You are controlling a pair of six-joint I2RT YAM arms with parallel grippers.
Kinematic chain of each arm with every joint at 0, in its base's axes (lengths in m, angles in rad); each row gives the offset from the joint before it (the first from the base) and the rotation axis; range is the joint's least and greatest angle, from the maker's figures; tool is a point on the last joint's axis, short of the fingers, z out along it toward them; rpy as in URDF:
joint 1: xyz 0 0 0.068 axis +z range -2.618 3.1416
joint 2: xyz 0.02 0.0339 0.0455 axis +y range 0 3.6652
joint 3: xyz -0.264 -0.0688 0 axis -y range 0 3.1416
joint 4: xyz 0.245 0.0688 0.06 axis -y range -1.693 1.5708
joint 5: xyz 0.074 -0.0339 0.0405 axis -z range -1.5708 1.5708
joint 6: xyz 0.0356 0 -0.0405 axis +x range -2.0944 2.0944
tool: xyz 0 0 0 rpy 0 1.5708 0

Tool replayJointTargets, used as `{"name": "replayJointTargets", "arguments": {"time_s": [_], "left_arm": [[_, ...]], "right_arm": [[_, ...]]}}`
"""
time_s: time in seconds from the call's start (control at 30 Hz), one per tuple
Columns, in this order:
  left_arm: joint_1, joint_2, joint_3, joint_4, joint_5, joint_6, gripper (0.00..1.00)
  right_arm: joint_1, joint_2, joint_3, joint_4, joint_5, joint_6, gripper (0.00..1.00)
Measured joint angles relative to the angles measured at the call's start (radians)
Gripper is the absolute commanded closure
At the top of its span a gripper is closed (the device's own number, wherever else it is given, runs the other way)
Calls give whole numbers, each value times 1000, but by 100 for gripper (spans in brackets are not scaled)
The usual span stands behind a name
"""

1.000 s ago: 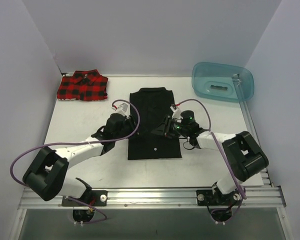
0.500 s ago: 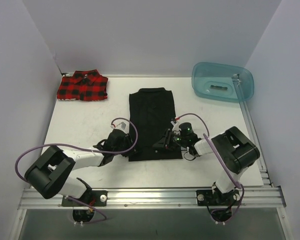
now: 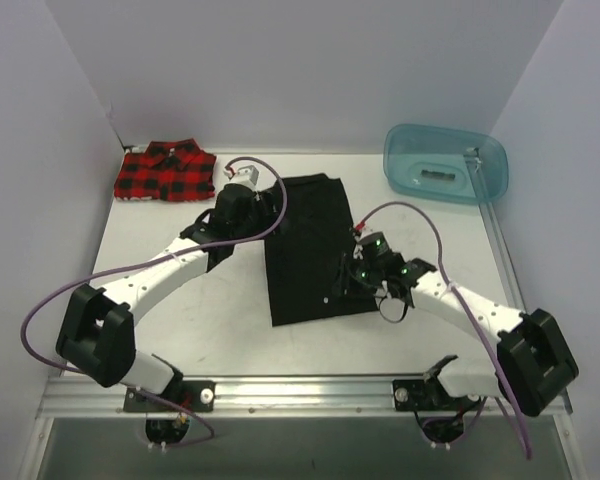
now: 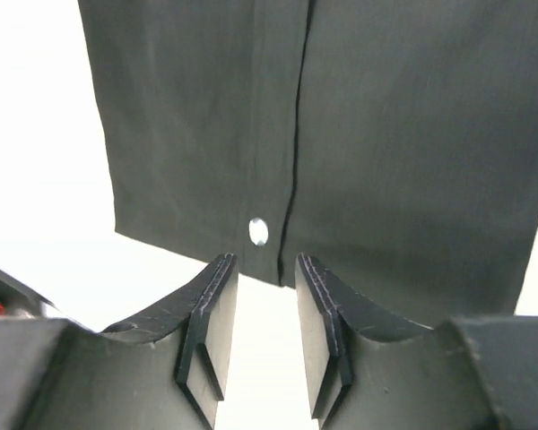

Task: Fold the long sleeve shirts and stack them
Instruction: Fold the shirt

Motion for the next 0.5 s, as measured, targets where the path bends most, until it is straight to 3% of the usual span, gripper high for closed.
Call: {"name": "replayJointTargets", "arguments": {"time_s": [0.27,0.5], "left_arm": [[93,440,430,-61,-8,180,36],[100,642,517,-157,-33,240,40]], "right_arm": [[159,-10,24,-179,133,32,66],[170,56,21,-207,222,41,66]]}}
